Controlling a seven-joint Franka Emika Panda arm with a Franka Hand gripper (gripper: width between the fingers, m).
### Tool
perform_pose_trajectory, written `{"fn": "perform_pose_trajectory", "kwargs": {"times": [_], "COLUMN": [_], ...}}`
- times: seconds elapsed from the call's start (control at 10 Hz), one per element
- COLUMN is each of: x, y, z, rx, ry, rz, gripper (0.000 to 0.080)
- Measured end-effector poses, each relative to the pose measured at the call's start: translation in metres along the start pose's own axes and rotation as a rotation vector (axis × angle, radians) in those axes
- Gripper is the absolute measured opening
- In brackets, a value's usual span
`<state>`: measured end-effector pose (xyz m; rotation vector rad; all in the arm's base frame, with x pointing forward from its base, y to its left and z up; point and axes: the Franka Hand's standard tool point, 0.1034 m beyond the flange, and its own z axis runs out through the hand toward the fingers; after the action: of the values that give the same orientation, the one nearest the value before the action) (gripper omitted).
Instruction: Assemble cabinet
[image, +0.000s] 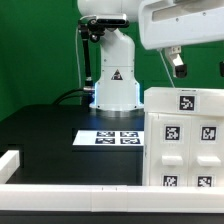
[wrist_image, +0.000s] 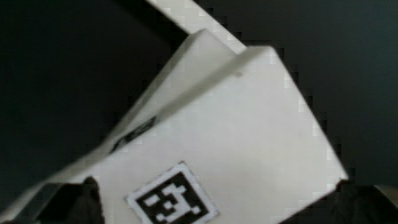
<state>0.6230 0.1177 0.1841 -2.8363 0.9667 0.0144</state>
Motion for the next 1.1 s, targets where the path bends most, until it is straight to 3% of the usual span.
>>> {"fn": "perform_pose_trajectory", "kwargs": {"times": [0.5, 0.6, 0.9, 1.1], "x": [-0.0005, -0.0027, -0.0065, -0.0052], "y": [0.0005, 0.0012, -0.0041, -0.0024], "z": [0.0008, 0.0018, 0.0025, 0.0029], "rx": [-0.012, -0.042, -0.091, -0.092], "ry": [0.002, -0.002, -0.024, -0.030], "rz": [-0.392, -0.615, -1.045, -1.167], "gripper": [0.0649, 0.0649, 0.0649, 0.0649]}}
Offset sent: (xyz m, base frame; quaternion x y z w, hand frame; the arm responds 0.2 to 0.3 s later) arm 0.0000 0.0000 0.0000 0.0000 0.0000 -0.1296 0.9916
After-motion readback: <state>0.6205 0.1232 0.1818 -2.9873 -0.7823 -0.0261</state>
